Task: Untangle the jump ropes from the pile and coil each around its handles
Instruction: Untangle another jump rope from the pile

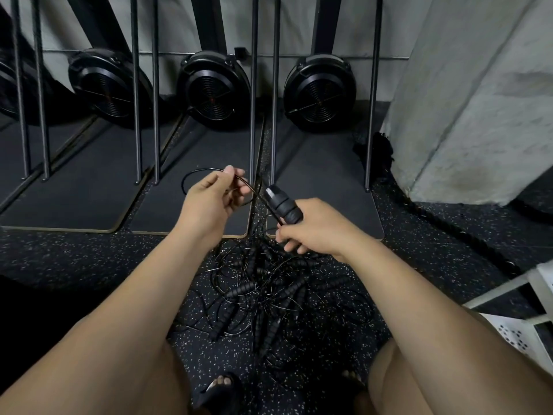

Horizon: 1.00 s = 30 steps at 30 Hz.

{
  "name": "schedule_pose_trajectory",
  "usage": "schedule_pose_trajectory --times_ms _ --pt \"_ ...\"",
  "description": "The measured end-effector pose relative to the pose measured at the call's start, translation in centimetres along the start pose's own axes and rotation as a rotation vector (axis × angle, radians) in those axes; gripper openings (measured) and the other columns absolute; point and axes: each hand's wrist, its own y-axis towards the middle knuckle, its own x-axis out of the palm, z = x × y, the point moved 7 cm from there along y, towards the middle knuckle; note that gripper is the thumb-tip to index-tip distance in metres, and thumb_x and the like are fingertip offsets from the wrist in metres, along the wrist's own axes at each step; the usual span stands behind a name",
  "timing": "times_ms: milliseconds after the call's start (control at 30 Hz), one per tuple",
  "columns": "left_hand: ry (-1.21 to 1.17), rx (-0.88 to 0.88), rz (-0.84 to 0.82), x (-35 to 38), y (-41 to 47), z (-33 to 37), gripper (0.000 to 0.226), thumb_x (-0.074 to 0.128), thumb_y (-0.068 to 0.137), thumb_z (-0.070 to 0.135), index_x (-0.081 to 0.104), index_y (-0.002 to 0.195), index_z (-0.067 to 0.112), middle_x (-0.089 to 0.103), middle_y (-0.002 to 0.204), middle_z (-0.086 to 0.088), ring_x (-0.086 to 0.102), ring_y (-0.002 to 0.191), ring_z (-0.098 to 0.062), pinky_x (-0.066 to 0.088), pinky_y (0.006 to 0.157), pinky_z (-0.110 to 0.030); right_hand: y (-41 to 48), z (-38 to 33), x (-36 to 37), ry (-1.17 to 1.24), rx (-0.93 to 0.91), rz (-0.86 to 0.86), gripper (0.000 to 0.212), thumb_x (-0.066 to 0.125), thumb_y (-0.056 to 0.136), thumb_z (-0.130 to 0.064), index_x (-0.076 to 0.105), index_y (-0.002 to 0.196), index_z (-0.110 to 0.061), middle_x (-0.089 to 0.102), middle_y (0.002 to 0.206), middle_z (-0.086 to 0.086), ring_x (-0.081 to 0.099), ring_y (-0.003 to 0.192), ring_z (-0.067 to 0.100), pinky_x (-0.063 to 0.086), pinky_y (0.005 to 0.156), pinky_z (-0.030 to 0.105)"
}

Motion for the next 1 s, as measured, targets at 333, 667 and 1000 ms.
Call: schedule_pose_trajectory --times_ms 333,667,1000 --pt "0.246 -0.298 -0.15 2.5 -1.6 -3.4 0.058 0.042 0.11 0.057 0.072 0.115 0.007 0.079 0.102 -0.011 0.075 0.092 -0.027 0.052 0.09 -0.043 -2.3 -3.3 -2.9 0.452 -0.169 -0.113 0.017 0.072 0.098 -0.003 0.066 0.113 0.002 0.08 0.102 0.02 0.071 0.074 0.021 0.054 0.07 0.032" --pt "0.744 -0.152 -0.7 8.5 -6.4 -7.3 0.021 0.06 0.109 0.028 0.074 0.125 0.031 0.076 0.122 0.016 0.067 0.115 -0.001 0.054 0.101 -0.025 -1.1 -1.8 -7.5 1.026 -0.204 0.162 0.009 0.069 0.099 -0.003 0.063 0.101 -0.009 0.078 0.104 0.019 0.067 0.07 0.014 0.055 0.063 0.025" --pt "0.73 -0.016 -0.643 8.1 -5.6 -5.9 0.02 0.062 0.108 0.024 0.079 0.104 0.014 0.08 0.109 0.004 0.073 0.1 -0.015 0.056 0.091 -0.034 0.0 1.0 -7.6 0.627 0.008 0.137 0.037 0.08 0.093 -0.005 0.068 0.127 -0.005 0.081 0.109 0.018 0.075 0.079 0.022 0.058 0.063 0.029"
